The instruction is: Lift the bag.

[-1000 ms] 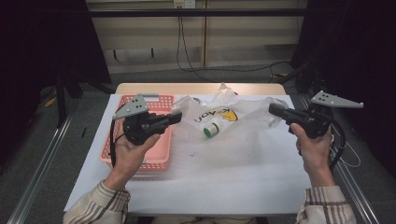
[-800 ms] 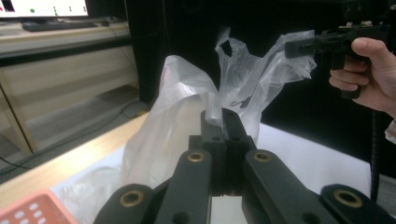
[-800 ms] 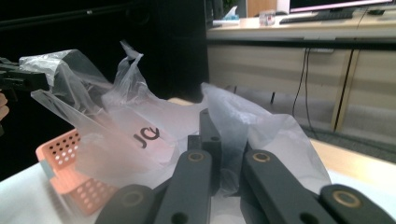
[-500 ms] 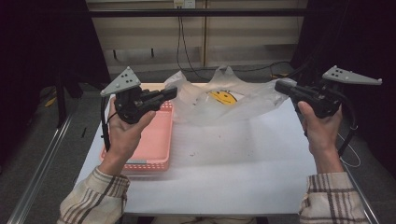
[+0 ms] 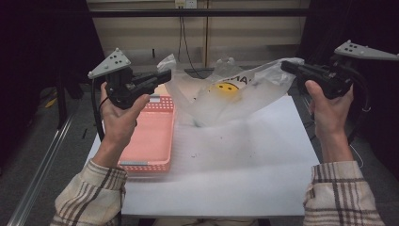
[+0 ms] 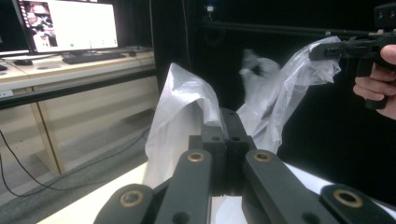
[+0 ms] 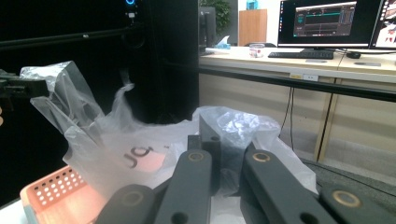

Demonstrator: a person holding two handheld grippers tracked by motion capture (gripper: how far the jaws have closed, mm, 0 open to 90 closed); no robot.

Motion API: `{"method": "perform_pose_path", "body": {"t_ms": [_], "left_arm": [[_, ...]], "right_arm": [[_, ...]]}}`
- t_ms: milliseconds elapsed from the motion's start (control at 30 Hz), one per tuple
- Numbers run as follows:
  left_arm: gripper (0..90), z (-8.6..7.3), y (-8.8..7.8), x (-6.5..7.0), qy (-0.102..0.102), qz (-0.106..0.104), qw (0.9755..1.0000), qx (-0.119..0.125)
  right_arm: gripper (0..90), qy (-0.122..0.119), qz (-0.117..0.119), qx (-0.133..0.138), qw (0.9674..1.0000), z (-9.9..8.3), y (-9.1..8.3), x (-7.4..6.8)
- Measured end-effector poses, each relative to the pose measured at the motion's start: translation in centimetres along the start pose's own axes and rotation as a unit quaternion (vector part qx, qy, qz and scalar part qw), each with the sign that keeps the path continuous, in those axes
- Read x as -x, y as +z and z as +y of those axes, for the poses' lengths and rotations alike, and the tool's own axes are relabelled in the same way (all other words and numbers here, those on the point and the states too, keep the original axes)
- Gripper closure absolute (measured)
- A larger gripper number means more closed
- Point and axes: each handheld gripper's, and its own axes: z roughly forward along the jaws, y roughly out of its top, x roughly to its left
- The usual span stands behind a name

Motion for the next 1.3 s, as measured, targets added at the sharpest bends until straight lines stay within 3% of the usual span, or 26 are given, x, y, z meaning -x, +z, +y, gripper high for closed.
{"method": "perform_pose_path", "body": {"t_ms": [367,533,633,733,833,900,1067,1300], "left_arm": [[90.0,2.1,-1.0,-0.6,-0.001,0.019,0.9996,0.023],[90.0,1.7,-0.6,-1.4,-0.008,0.030,0.9995,0.011],[90.0,0.9,-0.1,-1.7,-0.011,0.032,0.9994,0.005],[90.0,-0.4,0.7,-1.9,-0.007,0.036,0.9992,-0.015],[90.0,-1.8,1.6,-2.6,-0.016,0.046,0.9984,-0.031],[90.0,-2.7,2.2,-3.3,-0.016,0.057,0.9972,-0.046],[90.0,-4.6,3.6,-5.5,-0.046,0.070,0.9939,-0.072],[90.0,-7.4,5.0,-6.3,-0.060,0.072,0.9905,-0.101]], "right_arm": [[90.0,-0.011,0.003,0.008,0.9999,2.5,0.8,-0.6],[90.0,-0.009,-0.002,0.005,0.9999,2.3,1.2,-0.2],[90.0,-0.003,-0.015,-0.009,0.9998,1.3,1.6,0.4],[90.0,0.010,-0.020,-0.024,0.9995,-0.4,2.3,1.4],[90.0,0.018,-0.031,-0.045,0.9983,-2.3,3.1,2.3],[90.0,0.024,-0.039,-0.060,0.9972,-3.4,3.6,2.8],[90.0,0.030,-0.055,-0.087,0.9942,-4.7,4.9,4.0],[90.0,0.043,-0.061,-0.109,0.9912,-7.5,6.4,5.2]]}}
